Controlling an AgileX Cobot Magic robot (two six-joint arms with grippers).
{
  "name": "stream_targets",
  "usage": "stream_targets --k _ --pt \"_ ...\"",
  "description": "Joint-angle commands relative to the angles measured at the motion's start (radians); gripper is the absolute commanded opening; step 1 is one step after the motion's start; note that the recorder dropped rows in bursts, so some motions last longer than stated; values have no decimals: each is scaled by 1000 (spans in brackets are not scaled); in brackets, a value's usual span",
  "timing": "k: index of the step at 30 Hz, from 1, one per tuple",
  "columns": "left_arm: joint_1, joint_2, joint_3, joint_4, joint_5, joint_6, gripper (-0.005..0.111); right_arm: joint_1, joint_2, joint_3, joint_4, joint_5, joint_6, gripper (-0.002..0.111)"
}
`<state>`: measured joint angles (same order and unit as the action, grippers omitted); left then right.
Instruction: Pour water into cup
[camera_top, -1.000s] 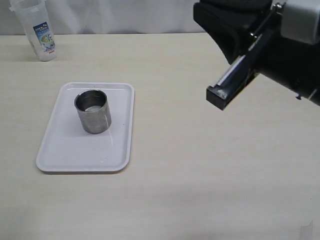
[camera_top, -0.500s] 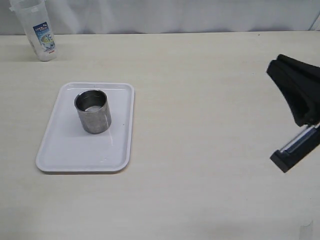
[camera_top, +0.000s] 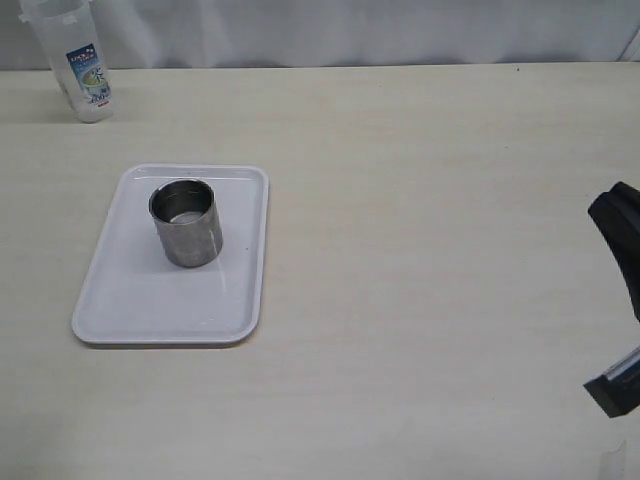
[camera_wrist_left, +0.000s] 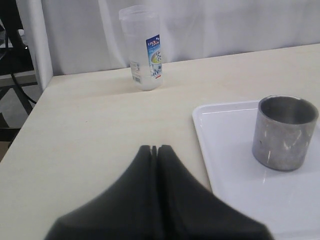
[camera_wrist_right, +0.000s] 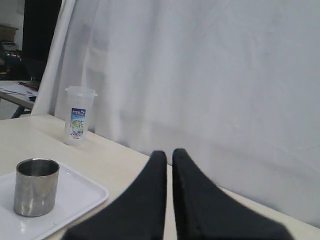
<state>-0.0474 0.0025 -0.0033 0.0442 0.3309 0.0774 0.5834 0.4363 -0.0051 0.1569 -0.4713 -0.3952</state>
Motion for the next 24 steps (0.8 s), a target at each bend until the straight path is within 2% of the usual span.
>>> stream_targets --k 1,9,13,24 --pt "2 -3 3 -1 -7 0 0 -2 -64 5 11 111 44 4" --pt "2 -3 3 -1 -7 0 0 -2 -155 5 -176 227 242 4" --pt "2 -3 3 -1 -7 0 0 -4 -207 5 -185 285 251 4" --pt "2 -3 3 -1 -7 0 0 -163 -349 5 -185 414 253 4"
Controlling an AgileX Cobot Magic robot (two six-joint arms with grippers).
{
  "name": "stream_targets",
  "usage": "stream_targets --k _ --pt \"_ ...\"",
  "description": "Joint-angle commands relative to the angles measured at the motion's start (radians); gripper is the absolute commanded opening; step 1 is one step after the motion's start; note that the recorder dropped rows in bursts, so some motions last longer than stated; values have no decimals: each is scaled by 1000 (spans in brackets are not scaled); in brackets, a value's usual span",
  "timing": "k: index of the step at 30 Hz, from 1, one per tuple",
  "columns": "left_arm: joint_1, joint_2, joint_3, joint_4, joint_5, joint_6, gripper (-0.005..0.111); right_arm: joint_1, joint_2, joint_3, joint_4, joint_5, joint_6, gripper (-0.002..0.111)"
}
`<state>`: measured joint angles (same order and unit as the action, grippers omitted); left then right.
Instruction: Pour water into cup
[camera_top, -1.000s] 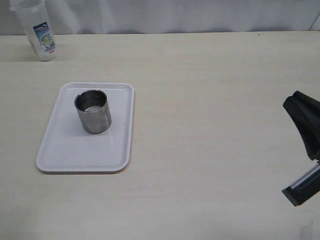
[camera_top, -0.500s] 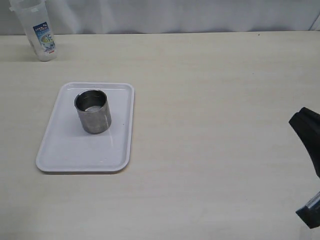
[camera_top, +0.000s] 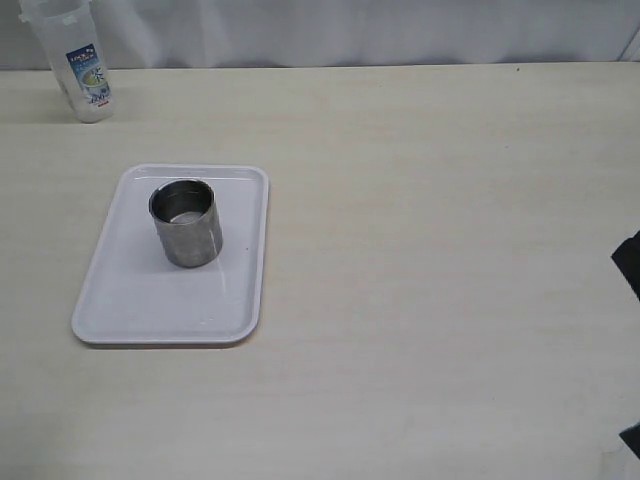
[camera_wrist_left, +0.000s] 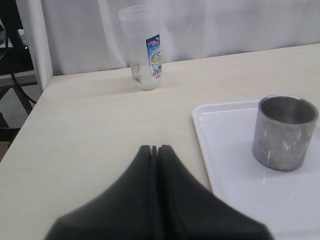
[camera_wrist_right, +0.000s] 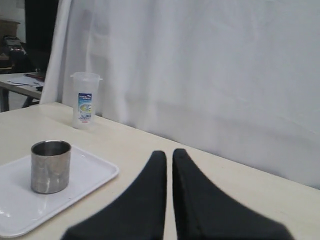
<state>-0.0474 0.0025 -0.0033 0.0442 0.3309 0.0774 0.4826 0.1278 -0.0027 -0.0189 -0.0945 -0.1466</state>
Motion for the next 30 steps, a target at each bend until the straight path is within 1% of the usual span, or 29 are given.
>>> stream_targets --k 1,10,15,21,26,30 --pt "2 -3 3 -1 -7 0 0 -86 -50 3 -9 40 4 4" --pt "2 -3 3 -1 -7 0 0 -262 -128 3 -24 40 4 4" --pt "2 -3 3 -1 -7 0 0 -317 -128 3 -24 40 9 4" --pt "2 -3 3 -1 -7 0 0 -344 -128 3 -24 40 11 4" --pt "2 -3 3 -1 -7 0 0 -347 -128 3 -112 40 34 4" --pt "2 -3 3 -1 -7 0 0 -347 -128 3 -135 53 77 4"
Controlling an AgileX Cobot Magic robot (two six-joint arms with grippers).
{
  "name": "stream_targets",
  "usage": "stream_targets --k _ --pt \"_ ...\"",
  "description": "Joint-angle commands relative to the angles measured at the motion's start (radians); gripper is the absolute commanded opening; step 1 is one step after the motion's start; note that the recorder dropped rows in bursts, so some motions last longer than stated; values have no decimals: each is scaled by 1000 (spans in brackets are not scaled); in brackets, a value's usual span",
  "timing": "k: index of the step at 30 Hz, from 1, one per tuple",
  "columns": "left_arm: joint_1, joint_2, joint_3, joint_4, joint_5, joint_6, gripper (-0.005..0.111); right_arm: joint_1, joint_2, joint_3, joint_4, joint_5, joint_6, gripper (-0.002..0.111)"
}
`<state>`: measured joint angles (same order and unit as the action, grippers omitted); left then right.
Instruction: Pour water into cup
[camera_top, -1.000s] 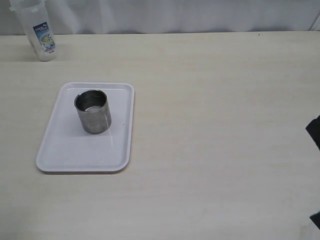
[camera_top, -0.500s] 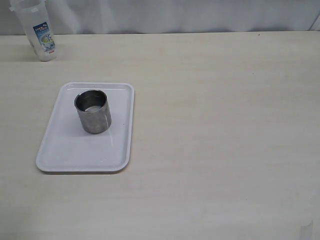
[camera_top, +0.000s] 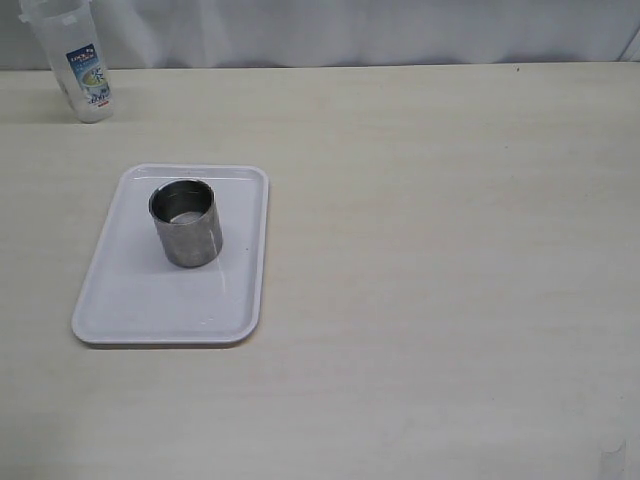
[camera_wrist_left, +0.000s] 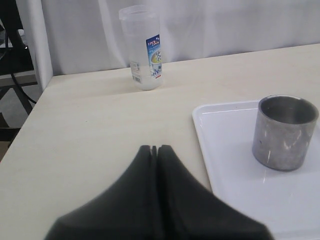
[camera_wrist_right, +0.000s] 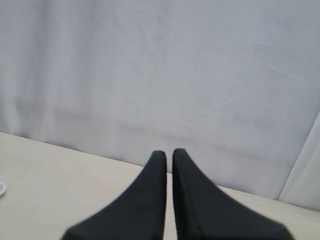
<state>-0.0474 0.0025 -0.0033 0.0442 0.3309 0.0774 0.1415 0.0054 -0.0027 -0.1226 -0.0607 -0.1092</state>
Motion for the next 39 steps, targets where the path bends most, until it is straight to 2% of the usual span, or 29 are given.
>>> stream_targets --k 1,14,20,28,39 --pt "2 -3 3 -1 -7 0 0 -6 -5 3 -32 35 51 4" --pt "2 -3 3 -1 -7 0 0 -6 -5 3 -28 401 170 4" --pt "2 -3 3 -1 -7 0 0 -8 -5 3 -28 398 158 4" --pt "2 -3 3 -1 -7 0 0 -107 -5 3 -28 396 156 4" --pt "2 -3 3 -1 -7 0 0 -107 -5 3 -25 396 147 4"
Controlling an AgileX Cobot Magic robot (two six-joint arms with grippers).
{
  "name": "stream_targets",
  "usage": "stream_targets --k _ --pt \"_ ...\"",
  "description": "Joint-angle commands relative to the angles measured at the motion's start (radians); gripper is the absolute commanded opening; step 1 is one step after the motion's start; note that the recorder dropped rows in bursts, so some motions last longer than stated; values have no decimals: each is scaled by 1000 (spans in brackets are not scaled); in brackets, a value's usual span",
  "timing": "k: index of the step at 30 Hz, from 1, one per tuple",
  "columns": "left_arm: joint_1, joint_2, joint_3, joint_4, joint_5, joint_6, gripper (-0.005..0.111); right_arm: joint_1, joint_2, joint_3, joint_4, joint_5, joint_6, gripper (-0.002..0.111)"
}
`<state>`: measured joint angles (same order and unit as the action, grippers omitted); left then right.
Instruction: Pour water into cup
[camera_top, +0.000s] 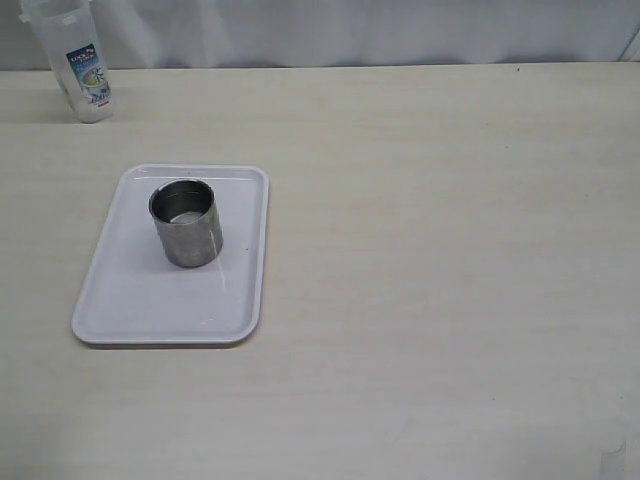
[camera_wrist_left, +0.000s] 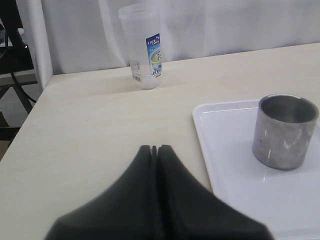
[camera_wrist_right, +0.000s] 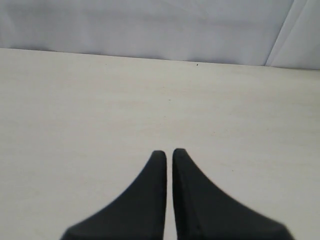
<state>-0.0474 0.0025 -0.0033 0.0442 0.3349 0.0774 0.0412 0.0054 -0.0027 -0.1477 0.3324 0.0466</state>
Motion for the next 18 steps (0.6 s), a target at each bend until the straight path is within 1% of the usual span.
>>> stream_targets --k 1,4,9,11,18 --pt "2 -3 3 -1 -11 0 0 -6 -5 3 0 3 -9 4" --pt "2 -3 3 -1 -11 0 0 -6 -5 3 -2 3 -9 4" --pt "2 -3 3 -1 -11 0 0 -65 -5 3 -2 3 -9 4" --pt "2 -3 3 -1 -11 0 0 -74 -5 3 -2 3 -9 4" --pt "2 -3 3 -1 -11 0 0 -74 -5 3 -2 6 -9 4"
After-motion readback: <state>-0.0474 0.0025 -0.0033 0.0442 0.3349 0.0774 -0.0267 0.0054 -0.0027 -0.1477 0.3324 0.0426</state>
